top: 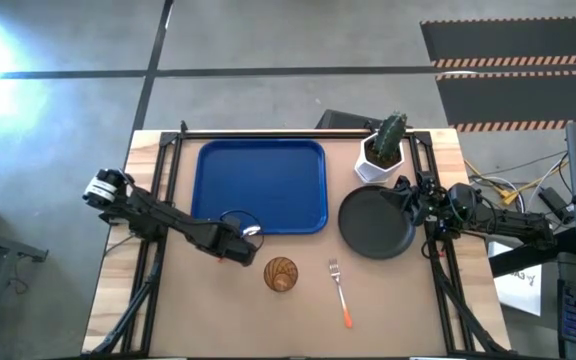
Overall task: Pick and place plate/cup/fork/spoon on tray
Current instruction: Put the orange spoon on the blue tray
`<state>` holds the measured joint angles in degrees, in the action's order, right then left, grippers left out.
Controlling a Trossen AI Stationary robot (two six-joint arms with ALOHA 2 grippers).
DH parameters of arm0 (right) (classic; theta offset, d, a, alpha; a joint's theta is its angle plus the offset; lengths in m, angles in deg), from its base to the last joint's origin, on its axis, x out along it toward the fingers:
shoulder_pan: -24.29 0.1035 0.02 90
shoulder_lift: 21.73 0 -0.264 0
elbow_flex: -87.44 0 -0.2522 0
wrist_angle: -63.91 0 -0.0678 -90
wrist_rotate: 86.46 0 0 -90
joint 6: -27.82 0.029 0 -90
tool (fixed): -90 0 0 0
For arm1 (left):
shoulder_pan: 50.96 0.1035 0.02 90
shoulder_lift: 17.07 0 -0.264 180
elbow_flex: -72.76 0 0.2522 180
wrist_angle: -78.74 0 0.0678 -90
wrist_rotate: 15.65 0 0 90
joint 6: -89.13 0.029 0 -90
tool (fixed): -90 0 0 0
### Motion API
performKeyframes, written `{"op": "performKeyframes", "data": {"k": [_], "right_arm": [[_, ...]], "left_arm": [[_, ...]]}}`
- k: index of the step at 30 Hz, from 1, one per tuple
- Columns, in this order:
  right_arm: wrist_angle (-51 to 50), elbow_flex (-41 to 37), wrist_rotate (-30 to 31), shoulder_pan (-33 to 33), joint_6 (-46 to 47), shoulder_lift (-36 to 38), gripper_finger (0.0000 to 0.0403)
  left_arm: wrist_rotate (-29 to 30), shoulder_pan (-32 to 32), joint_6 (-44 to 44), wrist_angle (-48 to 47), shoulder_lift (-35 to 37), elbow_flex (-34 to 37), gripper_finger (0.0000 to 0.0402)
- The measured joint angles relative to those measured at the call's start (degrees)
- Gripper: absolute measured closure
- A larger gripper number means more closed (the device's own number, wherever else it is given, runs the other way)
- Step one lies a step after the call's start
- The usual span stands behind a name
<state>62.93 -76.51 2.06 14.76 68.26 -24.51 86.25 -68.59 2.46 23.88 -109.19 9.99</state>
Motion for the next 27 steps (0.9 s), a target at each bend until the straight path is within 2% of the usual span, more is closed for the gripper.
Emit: {"op": "performKeyframes", "data": {"k": [3,7,8,11,14,20,23,27], "right_arm": [[0.01,0.00,0.01,-0.01,0.02,0.00,0.0394],[0.00,0.00,0.00,-0.01,0.02,0.00,0.0394],[0.00,-0.01,0.00,-0.01,0.02,0.00,0.0394],[0.00,-0.02,0.00,0.01,0.02,0.00,0.0394],[0.00,-0.02,0.00,-0.01,0.02,0.00,0.0394],[-0.02,-0.02,0.01,0.01,0.02,0.00,0.0394],[-0.02,-0.02,0.02,-0.01,0.02,0.00,0.0394],[-0.02,-0.02,0.06,-0.01,-0.02,0.00,0.0394]], "left_arm": [[-0.09,0.54,0.00,-0.01,0.00,0.00,0.0261],[-0.13,1.51,0.07,0.01,0.79,0.02,0.0373],[-0.09,1.69,-0.05,-0.05,1.26,0.00,0.0386],[0.99,2.17,0.26,-0.38,3.26,0.01,0.0392],[5.46,2.23,0.17,-2.15,6.86,-0.75,0.0396],[16.20,4.12,-5.37,-16.40,16.41,-1.00,0.0398],[17.13,6.73,-5.77,-21.82,21.06,0.03,0.0399],[17.36,10.84,-1.64,-22.49,25.79,0.83,0.0400]]}}
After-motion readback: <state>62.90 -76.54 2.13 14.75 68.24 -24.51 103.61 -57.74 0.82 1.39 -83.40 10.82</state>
